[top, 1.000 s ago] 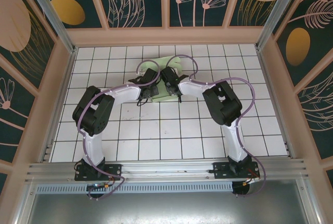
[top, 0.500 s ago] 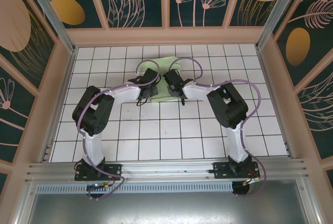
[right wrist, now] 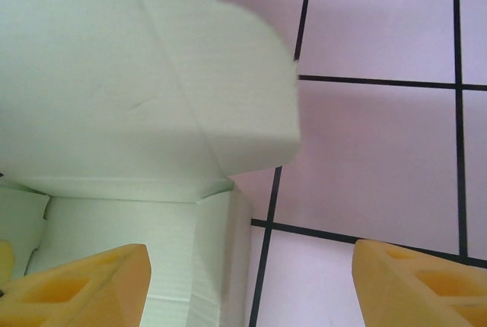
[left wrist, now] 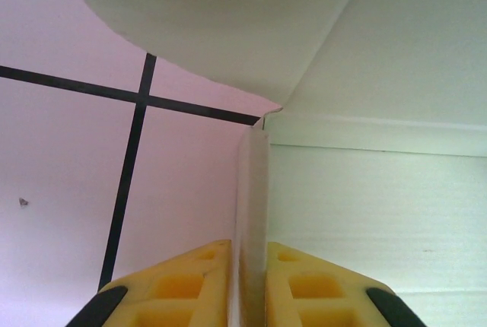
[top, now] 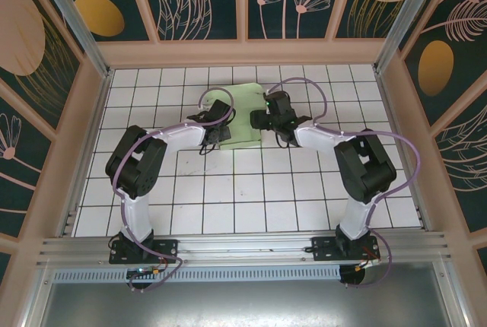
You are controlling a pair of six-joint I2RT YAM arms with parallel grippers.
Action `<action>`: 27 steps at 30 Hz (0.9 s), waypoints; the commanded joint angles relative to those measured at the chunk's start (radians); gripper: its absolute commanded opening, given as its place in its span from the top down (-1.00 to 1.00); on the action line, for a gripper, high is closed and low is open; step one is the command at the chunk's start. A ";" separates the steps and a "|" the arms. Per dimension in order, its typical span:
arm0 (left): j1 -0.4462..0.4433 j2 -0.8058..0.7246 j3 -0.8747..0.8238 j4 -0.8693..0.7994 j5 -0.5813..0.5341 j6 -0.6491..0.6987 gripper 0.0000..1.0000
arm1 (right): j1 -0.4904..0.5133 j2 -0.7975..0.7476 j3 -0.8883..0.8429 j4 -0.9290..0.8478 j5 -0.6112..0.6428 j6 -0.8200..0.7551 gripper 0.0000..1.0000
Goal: Fold the paper box
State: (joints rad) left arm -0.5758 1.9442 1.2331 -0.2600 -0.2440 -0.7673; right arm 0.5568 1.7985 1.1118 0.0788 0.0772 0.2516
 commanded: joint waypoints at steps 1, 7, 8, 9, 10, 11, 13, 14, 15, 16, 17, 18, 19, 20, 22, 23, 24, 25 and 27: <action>0.005 -0.044 0.002 -0.025 -0.015 0.022 0.66 | -0.004 -0.030 -0.017 0.053 -0.057 0.044 -0.38; 0.005 -0.043 -0.001 -0.018 0.000 0.023 0.67 | -0.004 0.064 0.066 -0.039 -0.170 0.053 -0.04; 0.004 -0.043 -0.001 -0.018 0.003 0.023 0.67 | -0.004 0.081 0.079 -0.050 -0.182 0.058 0.00; 0.004 -0.043 -0.003 -0.018 0.003 0.025 0.67 | -0.005 0.099 0.091 -0.065 -0.188 0.064 0.03; 0.003 -0.043 -0.004 -0.018 0.003 0.025 0.67 | -0.005 0.115 0.096 -0.076 -0.188 0.069 0.03; 0.003 -0.043 -0.006 -0.018 0.004 0.026 0.67 | -0.005 0.126 0.103 -0.081 -0.184 0.070 0.04; 0.004 -0.044 -0.007 -0.015 0.004 0.027 0.67 | -0.004 0.141 0.111 -0.090 -0.174 0.071 0.11; 0.004 -0.044 -0.009 -0.015 0.005 0.028 0.67 | -0.003 0.148 0.116 -0.097 -0.169 0.068 0.14; 0.004 -0.044 -0.009 -0.012 0.006 0.028 0.67 | -0.004 0.155 0.121 -0.103 -0.164 0.064 0.17; 0.003 -0.043 -0.011 -0.010 0.009 0.028 0.67 | -0.003 0.162 0.125 -0.107 -0.161 0.062 0.22; 0.003 -0.042 -0.011 -0.009 0.010 0.027 0.67 | -0.005 0.170 0.131 -0.115 -0.158 0.060 0.25; 0.003 -0.040 -0.009 -0.007 0.013 0.027 0.68 | -0.005 0.175 0.136 -0.117 -0.153 0.058 0.25; 0.003 -0.040 -0.009 -0.006 0.015 0.028 0.68 | -0.004 0.182 0.140 -0.122 -0.151 0.058 0.28; 0.003 -0.039 -0.010 -0.005 0.018 0.027 0.68 | -0.003 0.189 0.145 -0.126 -0.151 0.055 0.31; 0.002 -0.039 -0.012 -0.004 0.017 0.027 0.68 | -0.004 0.207 0.158 -0.134 -0.149 0.054 0.34; 0.002 -0.039 -0.012 -0.002 0.017 0.029 0.68 | -0.004 0.218 0.167 -0.143 -0.142 0.053 0.35; 0.002 -0.041 -0.013 -0.002 0.017 0.029 0.68 | -0.003 0.228 0.178 -0.152 -0.128 0.049 0.36; 0.002 -0.041 -0.014 -0.001 0.018 0.028 0.68 | 0.000 0.238 0.191 -0.163 -0.114 0.045 0.39; 0.002 -0.042 -0.019 0.004 0.021 0.029 0.68 | 0.013 0.261 0.221 -0.191 -0.073 0.032 0.45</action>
State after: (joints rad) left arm -0.5758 1.9305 1.2308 -0.2619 -0.2337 -0.7589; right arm 0.5529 2.0193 1.2816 -0.0578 -0.0566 0.2966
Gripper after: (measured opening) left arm 0.159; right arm 0.286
